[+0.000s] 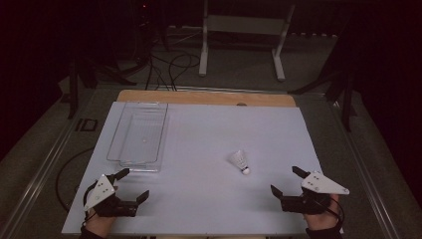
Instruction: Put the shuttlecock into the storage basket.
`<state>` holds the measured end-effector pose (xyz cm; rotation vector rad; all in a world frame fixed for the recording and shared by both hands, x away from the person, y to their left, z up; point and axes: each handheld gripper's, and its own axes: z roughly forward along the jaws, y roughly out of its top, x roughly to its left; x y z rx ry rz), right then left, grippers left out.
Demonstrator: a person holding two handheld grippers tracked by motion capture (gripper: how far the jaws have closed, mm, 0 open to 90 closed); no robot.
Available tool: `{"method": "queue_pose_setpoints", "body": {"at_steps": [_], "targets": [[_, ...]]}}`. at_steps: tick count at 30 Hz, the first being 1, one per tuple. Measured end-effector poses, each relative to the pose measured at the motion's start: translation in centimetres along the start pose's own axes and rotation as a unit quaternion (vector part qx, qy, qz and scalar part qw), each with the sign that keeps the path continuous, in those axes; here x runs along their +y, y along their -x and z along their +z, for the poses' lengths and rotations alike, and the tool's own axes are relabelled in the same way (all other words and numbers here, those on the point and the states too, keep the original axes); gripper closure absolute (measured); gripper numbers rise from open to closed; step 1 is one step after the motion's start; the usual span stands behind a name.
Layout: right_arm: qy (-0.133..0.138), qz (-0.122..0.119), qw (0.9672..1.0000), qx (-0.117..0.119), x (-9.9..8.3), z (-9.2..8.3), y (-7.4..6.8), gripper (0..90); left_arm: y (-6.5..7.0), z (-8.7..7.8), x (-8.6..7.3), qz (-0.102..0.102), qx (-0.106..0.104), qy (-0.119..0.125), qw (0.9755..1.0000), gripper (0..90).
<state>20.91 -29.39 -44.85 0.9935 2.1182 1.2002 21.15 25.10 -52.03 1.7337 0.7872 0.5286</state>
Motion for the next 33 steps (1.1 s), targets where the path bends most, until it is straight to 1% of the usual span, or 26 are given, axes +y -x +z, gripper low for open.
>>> {"method": "queue_pose_setpoints", "body": {"at_steps": [2, 4, 5, 7, 10, 17, 20, 28, 29, 33], "targets": [[0.0, -0.005, 1.0, -0.001, 0.3, -0.1, 0.1, 7.4, 0.0, 0.0, 0.0, 0.0, 0.0, 0.0, 1.0, 0.2], [-0.002, -0.003, 1.0, 0.0, 0.5, -0.2, 0.1, 7.4, 0.0, 0.0, 0.0, 0.0, 0.0, 0.0, 1.0, 0.2], [-0.003, -0.008, 1.0, -0.002, 0.8, -0.3, 0.2, 7.4, 0.0, 0.0, 0.0, 0.0, 0.0, 0.0, 1.0, 0.2], [-0.005, -0.011, 0.9999, -0.007, 1.1, -0.3, 0.2, 7.4, 0.0, 0.1, 0.0, -0.001, -0.001, 0.0, 1.0, 0.2], [-0.003, -0.013, 0.9999, -0.008, 1.7, -0.4, 0.3, 7.3, 0.0, 0.1, 0.0, 0.0, -0.001, -0.001, 1.0, 0.1], [-0.003, -0.013, 0.9999, -0.002, 3.0, -0.3, 0.5, 7.3, 0.0, 0.1, 0.0, -0.001, -0.002, 0.0, 1.0, 0.2], [-0.001, -0.017, 0.9999, 0.0, 3.5, -0.3, 0.6, 7.3, 0.0, 0.1, 0.0, 0.0, -0.003, 0.0, 1.0, 0.2], [-0.01, -0.028, 0.9996, 0.002, 4.9, 0.2, 0.7, 7.3, 0.0, 0.1, 0.1, 0.001, -0.002, -0.001, 1.0, 0.2], [-0.012, -0.028, 0.9995, 0.006, 5.1, 0.3, 0.7, 7.3, 0.0, 0.1, 0.1, 0.001, -0.002, -0.001, 1.0, 0.1], [-0.015, -0.028, 0.9995, 0.008, 5.6, 0.5, 0.8, 7.3, 0.0, 0.1, 0.1, 0.0, -0.003, 0.0, 1.0, 0.2]]}}
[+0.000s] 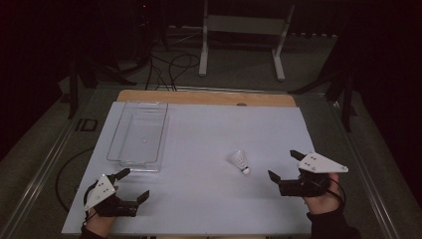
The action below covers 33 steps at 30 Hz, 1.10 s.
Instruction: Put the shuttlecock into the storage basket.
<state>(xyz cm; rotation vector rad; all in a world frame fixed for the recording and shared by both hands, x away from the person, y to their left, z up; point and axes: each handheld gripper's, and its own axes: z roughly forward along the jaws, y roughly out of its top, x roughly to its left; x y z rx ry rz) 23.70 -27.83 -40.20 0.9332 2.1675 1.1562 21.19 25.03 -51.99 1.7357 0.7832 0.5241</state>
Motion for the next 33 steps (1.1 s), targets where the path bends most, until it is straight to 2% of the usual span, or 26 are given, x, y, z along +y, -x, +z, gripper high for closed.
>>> {"method": "queue_pose_setpoints", "body": {"at_steps": [11, 33], "targets": [[-0.01, -0.02, 0.9997, 0.014, 1.6, 1.1, -0.1, 7.2, 0.0, 0.0, 0.0, 0.0, -0.001, 0.0, 1.0, 0.2], [-0.044, -0.032, 0.9978, 0.037, 3.4, 4.2, -0.9, 7.2, 0.0, 0.0, 0.0, -0.001, -0.003, 0.001, 1.0, 0.2]]}}
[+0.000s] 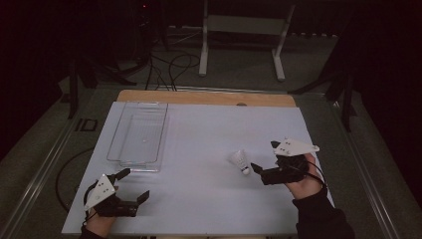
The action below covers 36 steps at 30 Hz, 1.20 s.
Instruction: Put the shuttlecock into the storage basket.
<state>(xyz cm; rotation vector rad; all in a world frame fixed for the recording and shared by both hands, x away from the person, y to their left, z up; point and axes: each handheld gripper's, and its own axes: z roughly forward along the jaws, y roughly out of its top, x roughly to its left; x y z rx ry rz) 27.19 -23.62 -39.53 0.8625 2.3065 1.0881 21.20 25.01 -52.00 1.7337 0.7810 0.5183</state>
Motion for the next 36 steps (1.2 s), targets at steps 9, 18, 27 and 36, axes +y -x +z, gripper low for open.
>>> {"method": "queue_pose_setpoints", "body": {"at_steps": [9, 18, 27, 36], "targets": [[-0.025, 0.009, 0.9997, 0.003, 0.2, 1.7, -0.2, 7.2, 0.0, 0.0, 0.0, 0.0, -0.001, 0.001, 1.0, 0.1], [-0.057, 0.021, 0.9981, 0.013, 0.0, 3.3, -0.2, 7.2, 0.0, 0.0, 0.0, 0.001, -0.002, -0.001, 1.0, 0.2], [-0.086, 0.028, 0.9958, 0.015, -0.2, 4.7, -0.3, 7.2, 0.0, 0.0, 0.0, 0.001, -0.003, -0.001, 1.0, 0.2], [-0.133, 0.037, 0.9902, 0.022, -0.6, 5.9, -0.3, 7.2, 0.0, 0.0, 0.0, 0.001, -0.004, -0.001, 1.0, 0.1]]}}
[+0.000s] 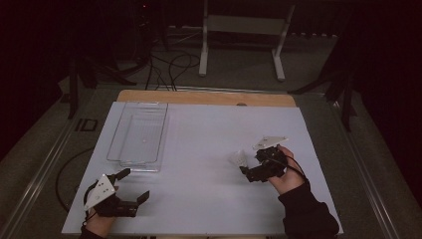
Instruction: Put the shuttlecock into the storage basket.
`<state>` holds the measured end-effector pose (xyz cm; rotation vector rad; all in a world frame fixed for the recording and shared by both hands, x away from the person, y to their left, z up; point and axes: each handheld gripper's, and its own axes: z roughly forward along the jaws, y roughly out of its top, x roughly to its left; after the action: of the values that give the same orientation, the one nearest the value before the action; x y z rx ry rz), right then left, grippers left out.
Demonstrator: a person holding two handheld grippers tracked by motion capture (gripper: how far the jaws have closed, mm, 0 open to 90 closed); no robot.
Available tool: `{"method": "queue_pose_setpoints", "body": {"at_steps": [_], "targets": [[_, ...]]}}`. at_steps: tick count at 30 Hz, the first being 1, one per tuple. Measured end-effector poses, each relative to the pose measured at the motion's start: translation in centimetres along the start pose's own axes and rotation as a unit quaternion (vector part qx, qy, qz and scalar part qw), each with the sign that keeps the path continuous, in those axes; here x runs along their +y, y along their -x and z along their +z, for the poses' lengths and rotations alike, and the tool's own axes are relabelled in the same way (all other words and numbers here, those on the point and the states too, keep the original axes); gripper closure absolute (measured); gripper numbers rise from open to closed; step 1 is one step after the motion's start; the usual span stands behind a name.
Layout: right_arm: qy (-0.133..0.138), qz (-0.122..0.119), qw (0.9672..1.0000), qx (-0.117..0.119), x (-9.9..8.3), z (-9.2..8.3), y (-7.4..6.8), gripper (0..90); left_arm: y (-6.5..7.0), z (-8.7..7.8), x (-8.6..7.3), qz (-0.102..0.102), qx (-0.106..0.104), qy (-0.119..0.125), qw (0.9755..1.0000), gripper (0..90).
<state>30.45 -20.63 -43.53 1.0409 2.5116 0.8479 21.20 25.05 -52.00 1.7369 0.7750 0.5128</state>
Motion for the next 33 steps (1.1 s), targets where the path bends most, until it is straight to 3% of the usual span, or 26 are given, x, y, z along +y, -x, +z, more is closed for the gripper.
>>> {"method": "queue_pose_setpoints", "body": {"at_steps": [11, 17, 25, 33], "targets": [[-0.072, 0.021, 0.997, 0.016, -0.3, 1.8, 0.2, 7.2, 0.0, 0.0, 0.0, 0.0, 0.0, 0.0, 1.0, 0.1], [-0.094, 0.036, 0.9947, 0.017, -0.4, 2.5, 0.3, 7.2, 0.0, 0.0, 0.0, 0.0, -0.001, 0.0, 1.0, 0.2], [-0.142, 0.055, 0.988, 0.026, -0.5, 3.4, 0.5, 7.3, 0.0, 0.0, 0.0, -0.001, 0.0, 0.0, 1.0, 0.2], [-0.168, 0.047, 0.9841, 0.036, -0.6, 4.0, 0.2, 7.3, 0.0, 0.1, 0.0, -0.001, -0.002, 0.0, 1.0, 0.1]]}}
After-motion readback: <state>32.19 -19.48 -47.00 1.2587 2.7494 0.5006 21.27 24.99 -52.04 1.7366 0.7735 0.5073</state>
